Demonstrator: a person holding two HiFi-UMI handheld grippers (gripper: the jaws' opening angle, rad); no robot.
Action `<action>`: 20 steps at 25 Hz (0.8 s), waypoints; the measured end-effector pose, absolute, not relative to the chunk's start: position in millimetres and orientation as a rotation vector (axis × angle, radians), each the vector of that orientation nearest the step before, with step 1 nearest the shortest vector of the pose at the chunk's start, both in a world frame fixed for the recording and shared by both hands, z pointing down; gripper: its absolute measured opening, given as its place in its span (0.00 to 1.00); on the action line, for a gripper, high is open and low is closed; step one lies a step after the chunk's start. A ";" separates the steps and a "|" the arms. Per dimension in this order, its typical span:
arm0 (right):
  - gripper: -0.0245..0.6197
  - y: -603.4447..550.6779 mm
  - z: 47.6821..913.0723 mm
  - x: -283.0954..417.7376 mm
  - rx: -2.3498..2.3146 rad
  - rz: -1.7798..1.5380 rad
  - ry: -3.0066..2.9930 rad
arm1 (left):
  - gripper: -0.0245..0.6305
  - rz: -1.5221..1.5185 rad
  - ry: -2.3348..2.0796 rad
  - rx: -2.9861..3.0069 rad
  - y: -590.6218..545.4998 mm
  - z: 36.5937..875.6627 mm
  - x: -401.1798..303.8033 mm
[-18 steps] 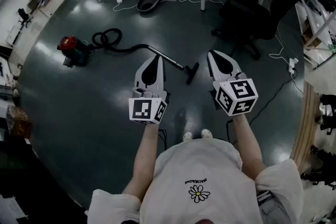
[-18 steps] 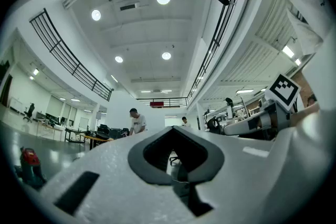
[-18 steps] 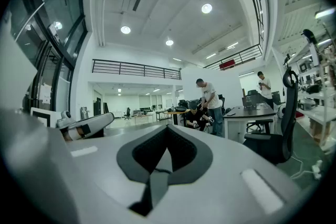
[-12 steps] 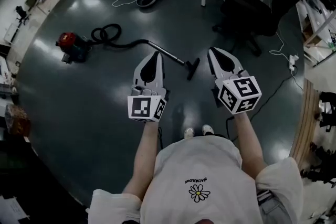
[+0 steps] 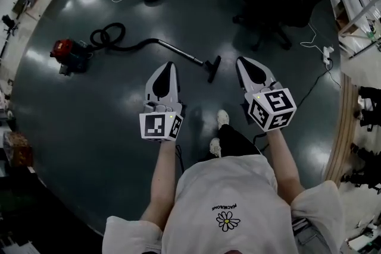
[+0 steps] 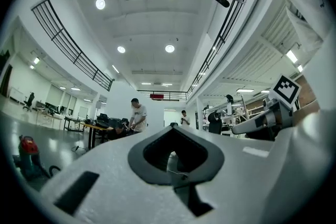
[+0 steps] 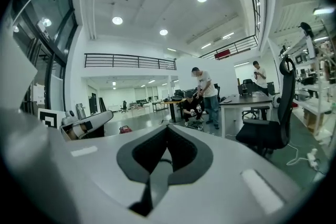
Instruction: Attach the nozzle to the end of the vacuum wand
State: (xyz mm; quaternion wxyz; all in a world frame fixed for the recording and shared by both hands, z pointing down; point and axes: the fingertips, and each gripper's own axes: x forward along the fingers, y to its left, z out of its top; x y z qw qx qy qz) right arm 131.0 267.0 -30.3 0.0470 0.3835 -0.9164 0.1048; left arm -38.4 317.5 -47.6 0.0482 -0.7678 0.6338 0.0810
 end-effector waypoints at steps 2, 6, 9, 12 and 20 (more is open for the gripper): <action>0.04 246.3 -18.5 133.6 1.189 0.361 -2.771 | 0.04 0.233 1.945 -2.368 299.4 -33.7 -42.8; 0.04 180.4 1.7 123.9 1.194 0.387 -2.751 | 0.04 0.200 1.936 -2.408 235.6 -10.2 -51.8; 0.04 115.1 17.6 107.5 1.174 0.382 -2.742 | 0.04 0.195 1.918 -2.437 171.6 4.4 -63.3; 0.04 50.5 35.3 87.9 1.149 0.425 -2.747 | 0.04 0.156 1.887 -2.464 109.2 21.0 -76.9; 0.04 -63.1 92.6 41.4 1.101 0.430 -2.721 | 0.04 0.057 1.761 -2.549 -5.9 81.5 -106.3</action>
